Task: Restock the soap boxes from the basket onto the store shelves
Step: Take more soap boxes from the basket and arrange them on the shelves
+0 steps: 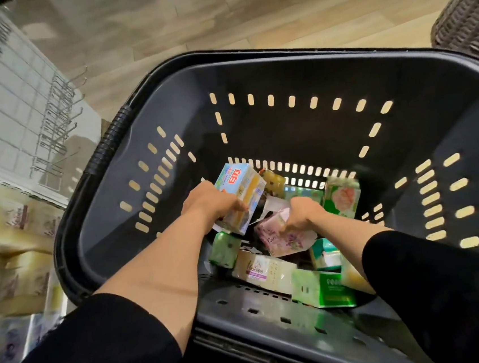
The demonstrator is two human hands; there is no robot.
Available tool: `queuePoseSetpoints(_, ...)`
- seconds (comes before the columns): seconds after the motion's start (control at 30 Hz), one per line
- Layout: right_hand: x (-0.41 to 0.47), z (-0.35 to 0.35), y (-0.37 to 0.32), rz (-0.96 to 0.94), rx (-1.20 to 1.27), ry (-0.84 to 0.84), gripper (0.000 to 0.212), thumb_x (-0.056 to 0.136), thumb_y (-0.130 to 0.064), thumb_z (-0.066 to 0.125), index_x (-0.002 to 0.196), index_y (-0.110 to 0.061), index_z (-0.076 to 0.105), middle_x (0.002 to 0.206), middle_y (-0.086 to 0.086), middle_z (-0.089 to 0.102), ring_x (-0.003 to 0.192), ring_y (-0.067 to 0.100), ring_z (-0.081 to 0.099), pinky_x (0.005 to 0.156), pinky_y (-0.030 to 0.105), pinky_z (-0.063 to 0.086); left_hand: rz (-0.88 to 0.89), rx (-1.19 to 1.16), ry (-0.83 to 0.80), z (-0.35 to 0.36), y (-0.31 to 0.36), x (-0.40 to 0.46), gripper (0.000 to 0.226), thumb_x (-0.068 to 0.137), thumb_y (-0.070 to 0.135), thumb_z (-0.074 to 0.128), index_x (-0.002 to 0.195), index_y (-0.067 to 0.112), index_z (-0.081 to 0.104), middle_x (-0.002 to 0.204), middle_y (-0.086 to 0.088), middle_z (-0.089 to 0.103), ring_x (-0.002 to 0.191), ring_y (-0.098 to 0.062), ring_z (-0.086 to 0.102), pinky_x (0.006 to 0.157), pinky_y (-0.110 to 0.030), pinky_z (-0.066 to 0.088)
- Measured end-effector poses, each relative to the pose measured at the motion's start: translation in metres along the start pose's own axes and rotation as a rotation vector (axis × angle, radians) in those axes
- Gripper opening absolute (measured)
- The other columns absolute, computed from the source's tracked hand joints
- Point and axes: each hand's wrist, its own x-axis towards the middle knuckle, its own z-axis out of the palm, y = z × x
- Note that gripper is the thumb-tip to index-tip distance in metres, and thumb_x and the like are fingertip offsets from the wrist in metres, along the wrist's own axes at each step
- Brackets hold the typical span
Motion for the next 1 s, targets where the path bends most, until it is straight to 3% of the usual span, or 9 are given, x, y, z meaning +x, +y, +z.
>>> queuePoseSetpoints(0.1, 0.001, 0.02, -0.006, -0.011, 0.039, 0.103, 0.039, 0.076, -0.04, 0.075, 0.094, -0.017, 0.049, 0.105, 0.004, 0.062, 0.091, 0.023, 0.061, 0.081, 0.036, 0.054, -0.017, 0.022, 0.011, -0.004, -0.004, 0.001, 0.06, 0.06, 0.036, 0.087, 0.106, 0.015, 0.055, 0.101, -0.005, 0.064, 0.09, -0.022, 0.064, 0.086, -0.042, 0.056)
queuePoseSetpoints(0.27, -0.002, 0.007, -0.005, -0.016, 0.2, 0.142, 0.047, 0.07, -0.046, 0.078, 0.098, -0.015, 0.056, 0.102, 0.004, 0.063, 0.093, 0.023, 0.06, 0.077, 0.033, 0.051, -0.036, 0.023, 0.051, -0.006, -0.006, 0.0, 0.058, 0.065, 0.036, 0.085, 0.108, 0.016, 0.052, 0.103, -0.004, 0.062, 0.092, -0.022, 0.062, 0.088, -0.04, 0.055)
queuePoseSetpoints(0.37, -0.011, -0.029, -0.005, -0.065, 0.479, 0.148, 0.041, 0.063, -0.03, 0.085, 0.092, -0.012, 0.063, 0.09, 0.002, 0.065, 0.087, 0.02, 0.062, 0.065, 0.028, 0.047, -0.026, -0.019, 0.093, -0.009, 0.003, -0.006, 0.055, 0.067, 0.038, 0.083, 0.107, 0.017, 0.051, 0.104, -0.004, 0.062, 0.093, -0.023, 0.062, 0.088, -0.039, 0.053)
queuePoseSetpoints(0.5, -0.032, -0.091, -0.022, -0.226, 0.557, 0.163, 0.023, 0.066, -0.017, 0.084, 0.081, -0.01, 0.069, 0.085, 0.007, 0.071, 0.08, 0.021, 0.067, 0.071, 0.032, 0.055, -0.073, -0.216, 0.24, -0.034, 0.019, -0.025, 0.062, 0.062, 0.042, 0.084, 0.109, 0.016, 0.053, 0.103, -0.003, 0.061, 0.095, -0.025, 0.062, 0.078, -0.034, 0.052)
queuePoseSetpoints(0.57, -0.046, -0.121, -0.035, -0.317, 0.61, 0.166, 0.024, 0.066, -0.011, 0.084, 0.087, -0.006, 0.073, 0.088, 0.014, 0.073, 0.084, 0.027, 0.07, 0.078, 0.041, 0.058, -0.037, -0.428, 0.275, -0.058, 0.025, -0.04, 0.072, 0.05, 0.044, 0.085, 0.109, 0.015, 0.056, 0.104, -0.003, 0.065, 0.096, -0.025, 0.063, 0.074, -0.034, 0.054)
queuePoseSetpoints(0.63, -0.066, -0.151, -0.052, -0.404, 0.669, 0.138, 0.028, 0.068, -0.003, 0.081, 0.095, 0.0, 0.072, 0.09, 0.016, 0.073, 0.083, 0.025, 0.071, 0.073, 0.037, 0.059, 0.036, -0.555, 0.31, -0.091, 0.028, -0.058, 0.074, 0.039, 0.046, 0.084, 0.102, 0.017, 0.06, 0.1, -0.003, 0.07, 0.091, -0.023, 0.067, 0.08, -0.04, 0.057)
queuePoseSetpoints(0.77, -0.107, -0.194, -0.1, -0.617, 0.745, 0.125, 0.04, 0.06, -0.002, 0.085, 0.097, 0.0, 0.071, 0.092, 0.018, 0.073, 0.083, 0.03, 0.071, 0.072, 0.039, 0.059, 0.24, -0.694, 0.429, -0.163, 0.02, -0.11, 0.039, 0.065, 0.025, 0.087, 0.095, 0.014, 0.065, 0.086, -0.001, 0.073, 0.071, -0.014, 0.07, 0.067, -0.034, 0.059)
queuePoseSetpoints(0.87, -0.132, -0.208, -0.15, -0.784, 0.849, 0.115, 0.04, 0.058, 0.0, 0.08, 0.097, 0.0, 0.069, 0.092, 0.016, 0.074, 0.081, 0.029, 0.071, 0.069, 0.037, 0.06, 0.313, -0.81, 0.569, -0.214, -0.006, -0.154, 0.039, 0.07, 0.018, 0.084, 0.101, 0.009, 0.063, 0.09, -0.003, 0.072, 0.064, -0.012, 0.07, 0.052, -0.026, 0.055)
queuePoseSetpoints(1.0, -0.16, -0.203, -0.24, -0.962, 0.919, 0.039, 0.04, 0.058, 0.003, 0.078, 0.097, 0.0, 0.069, 0.087, 0.012, 0.075, 0.075, 0.023, 0.072, 0.059, 0.029, 0.058, 0.297, -0.847, 0.819, -0.269, -0.073, -0.206, 0.034, 0.068, 0.023, 0.085, 0.095, 0.01, 0.069, 0.09, -0.005, 0.074, 0.073, -0.023, 0.071, 0.054, -0.032, 0.056)
